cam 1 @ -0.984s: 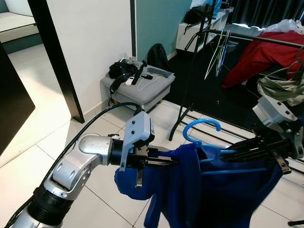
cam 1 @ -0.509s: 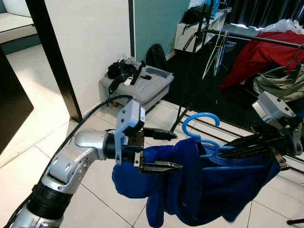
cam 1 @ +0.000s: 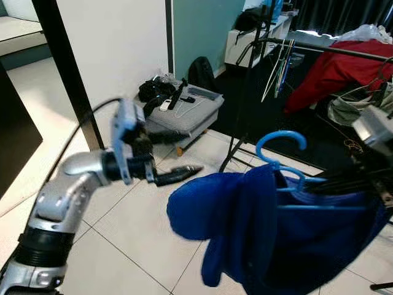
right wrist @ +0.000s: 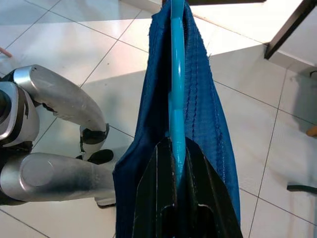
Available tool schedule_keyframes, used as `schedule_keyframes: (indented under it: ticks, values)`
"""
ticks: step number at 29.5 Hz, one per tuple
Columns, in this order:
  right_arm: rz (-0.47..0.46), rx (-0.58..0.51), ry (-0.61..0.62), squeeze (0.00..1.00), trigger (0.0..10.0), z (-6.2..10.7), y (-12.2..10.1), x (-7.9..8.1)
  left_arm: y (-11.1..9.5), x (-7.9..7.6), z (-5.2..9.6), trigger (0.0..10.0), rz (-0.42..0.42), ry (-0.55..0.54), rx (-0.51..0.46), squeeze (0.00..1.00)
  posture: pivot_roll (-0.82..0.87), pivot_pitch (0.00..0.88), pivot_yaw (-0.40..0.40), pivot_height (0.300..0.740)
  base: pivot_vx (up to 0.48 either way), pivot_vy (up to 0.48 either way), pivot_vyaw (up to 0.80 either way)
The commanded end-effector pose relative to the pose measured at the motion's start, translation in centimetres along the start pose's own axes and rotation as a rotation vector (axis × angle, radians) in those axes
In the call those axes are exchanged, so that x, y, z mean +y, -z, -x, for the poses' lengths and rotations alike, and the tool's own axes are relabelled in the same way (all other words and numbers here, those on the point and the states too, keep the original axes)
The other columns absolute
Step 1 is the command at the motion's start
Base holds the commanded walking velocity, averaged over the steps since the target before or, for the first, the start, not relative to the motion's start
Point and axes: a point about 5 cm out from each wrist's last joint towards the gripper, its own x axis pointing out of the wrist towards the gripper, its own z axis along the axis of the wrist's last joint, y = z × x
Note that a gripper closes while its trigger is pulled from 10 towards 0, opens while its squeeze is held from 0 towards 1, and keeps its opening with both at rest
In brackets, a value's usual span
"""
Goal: Hang hanger
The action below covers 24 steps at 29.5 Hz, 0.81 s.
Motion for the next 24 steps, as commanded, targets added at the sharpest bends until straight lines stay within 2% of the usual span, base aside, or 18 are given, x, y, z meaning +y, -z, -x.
schedule_keyframes:
  ticks: [1,2,3,4,7,10,11,14,17,24]
  values:
    - [0.017,0.006,0.014,0.00,0.0,0.5,-0.2,0.1,-0.1,0.2,0.3,10.0,0.004,-0.005,-0.004,1.00,-0.13,0.060,-0.011,0.740,0.000,0.000,0.00]
    - [0.027,-0.006,0.057,0.00,0.0,1.4,-0.7,0.0,-0.1,0.5,1.2,10.0,0.046,-0.022,-0.054,0.13,-0.13,0.059,-0.009,0.740,0.000,0.000,0.00]
    - [0.033,-0.014,0.076,0.00,0.0,1.7,-0.9,-0.1,0.0,0.4,1.5,10.0,0.067,-0.015,-0.067,0.13,-0.13,0.059,-0.009,0.740,0.000,0.000,0.00]
    - [0.044,-0.025,0.091,0.00,0.0,2.1,-1.3,-0.1,0.7,0.3,1.5,10.0,0.091,-0.018,-0.065,0.00,-0.13,0.062,-0.006,0.740,0.000,0.000,0.00]
    - [0.044,-0.025,0.091,0.00,0.0,2.1,-1.3,-0.1,0.7,0.3,1.5,10.0,0.091,-0.018,-0.065,0.00,-0.13,0.062,-0.006,0.740,0.000,0.000,0.00]
    - [0.063,-0.069,0.113,0.00,0.0,2.6,-2.4,-0.1,2.6,-0.4,1.1,10.0,0.147,-0.010,-0.042,0.00,-0.14,0.063,0.002,0.740,0.000,0.000,0.00]
    - [0.063,-0.069,0.113,0.00,0.0,2.6,-2.4,-0.1,2.6,-0.4,1.1,10.0,0.147,-0.010,-0.042,0.00,-0.14,0.063,0.002,0.740,0.000,0.000,0.00]
    - [0.080,-0.085,0.143,0.00,0.0,3.3,-3.0,0.0,4.6,-1.3,0.9,10.0,0.244,0.023,-0.035,0.00,-0.14,0.065,0.011,0.740,0.000,0.000,0.00]
    - [0.080,-0.085,0.143,0.00,0.0,3.3,-3.0,0.0,4.6,-1.3,0.9,10.0,0.244,0.023,-0.035,0.00,-0.14,0.065,0.011,0.740,0.000,0.000,0.00]
    - [0.100,-0.102,0.174,0.00,0.0,4.0,-3.5,-0.1,5.3,-1.8,0.0,10.0,0.304,0.036,-0.043,0.00,-0.14,0.063,0.018,0.740,0.000,0.000,0.00]
